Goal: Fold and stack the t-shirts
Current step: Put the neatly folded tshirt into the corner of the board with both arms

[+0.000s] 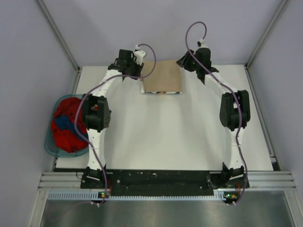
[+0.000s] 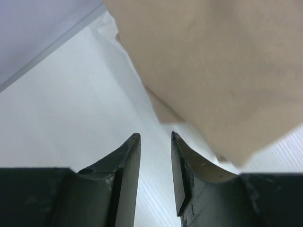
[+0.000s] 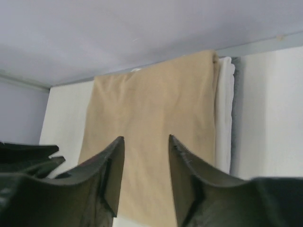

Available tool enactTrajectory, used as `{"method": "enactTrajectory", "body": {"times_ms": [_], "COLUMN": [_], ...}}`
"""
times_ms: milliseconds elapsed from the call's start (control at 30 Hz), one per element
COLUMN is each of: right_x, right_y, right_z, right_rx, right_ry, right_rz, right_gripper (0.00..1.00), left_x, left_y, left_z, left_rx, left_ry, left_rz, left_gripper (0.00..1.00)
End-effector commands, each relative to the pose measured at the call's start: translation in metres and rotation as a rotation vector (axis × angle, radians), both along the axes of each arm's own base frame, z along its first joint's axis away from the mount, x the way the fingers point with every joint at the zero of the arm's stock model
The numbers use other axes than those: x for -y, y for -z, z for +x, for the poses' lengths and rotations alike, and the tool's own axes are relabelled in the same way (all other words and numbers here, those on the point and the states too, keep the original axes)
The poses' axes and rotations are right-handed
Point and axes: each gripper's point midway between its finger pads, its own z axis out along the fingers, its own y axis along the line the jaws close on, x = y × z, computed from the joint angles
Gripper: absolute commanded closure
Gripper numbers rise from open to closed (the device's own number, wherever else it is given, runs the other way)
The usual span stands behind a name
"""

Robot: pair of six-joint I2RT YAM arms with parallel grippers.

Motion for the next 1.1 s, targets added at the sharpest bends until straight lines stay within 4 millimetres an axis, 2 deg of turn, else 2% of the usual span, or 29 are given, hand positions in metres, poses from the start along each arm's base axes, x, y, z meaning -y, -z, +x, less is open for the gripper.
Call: {"method": "enactTrajectory", "body": {"times_ms": [0,67,100,133,167,200,333,433,467,500,533,567,600,667,700,733,833,1067], "right_x": [0.019,0.035,0.044,0.053,0.061,0.07,0.105,0.123,0.128,0.131,0.135,0.138,0.141,0.144,0.146,0.149,0.155,0.157], "right_y": [-0.157,-0.15,-0.145,-0.141,-0.137,-0.117,-0.092,-0.067,-0.061,-0.053,-0.044,-0.039,-0.027,-0.009,0.004,0.01,0.025,0.023], "right_z": [-0.065,-0.096,-0.113,-0.132,-0.147,-0.166,-0.218,-0.245,-0.253,-0.259,-0.264,-0.268,-0.273,-0.28,-0.285,-0.287,-0.292,-0.293], "right_rx": [0.345,0.338,0.336,0.339,0.339,0.315,0.31,0.293,0.296,0.289,0.288,0.295,0.284,0.283,0.267,0.263,0.261,0.279], "right_ry": [-0.045,-0.034,-0.025,-0.018,-0.003,0.005,0.066,0.099,0.105,0.114,0.127,0.138,0.142,0.147,0.145,0.152,0.178,0.177], "right_rz": [-0.097,-0.182,-0.223,-0.258,-0.285,-0.321,-0.427,-0.49,-0.506,-0.515,-0.52,-0.521,-0.528,-0.536,-0.546,-0.555,-0.571,-0.583], "right_gripper": [0.43,0.2,0.12,0.03,0.01,0.01,0.01,0.01,0.01,0.01,0.01,0.01,0.01,0.01,0.01,0.01,0.01,0.01], "left_x": [-0.017,-0.024,-0.029,-0.034,-0.037,-0.041,-0.059,-0.075,-0.079,-0.083,-0.087,-0.09,-0.096,-0.109,-0.113,-0.123,-0.13,-0.132], "left_y": [-0.121,-0.134,-0.122,-0.124,-0.125,-0.125,-0.121,-0.1,-0.093,-0.09,-0.068,-0.066,-0.051,-0.032,-0.03,-0.024,-0.003,0.022], "left_z": [-0.05,-0.081,-0.098,-0.114,-0.127,-0.142,-0.196,-0.223,-0.233,-0.239,-0.248,-0.252,-0.256,-0.259,-0.256,-0.256,-0.261,-0.272], "left_rx": [0.194,0.213,0.186,0.193,0.198,0.203,0.245,0.284,0.297,0.329,0.323,0.359,0.371,0.386,0.419,0.434,0.426,0.413], "left_ry": [0.019,0.026,0.024,0.018,0.014,0.011,-0.009,-0.045,-0.053,-0.059,-0.061,-0.064,-0.084,-0.161,-0.194,-0.256,-0.312,-0.318], "left_rz": [-0.006,-0.006,0.0,0.001,-0.003,-0.005,-0.006,0.002,0.004,0.004,0.019,0.024,0.037,0.047,0.032,0.036,0.014,0.009], "left_gripper": [0.54,0.43,0.38,0.34,0.32,0.3,0.25,0.2,0.09,0.06,0.01,0.01,0.01,0.01,0.01,0.01,0.01,0.01]}}
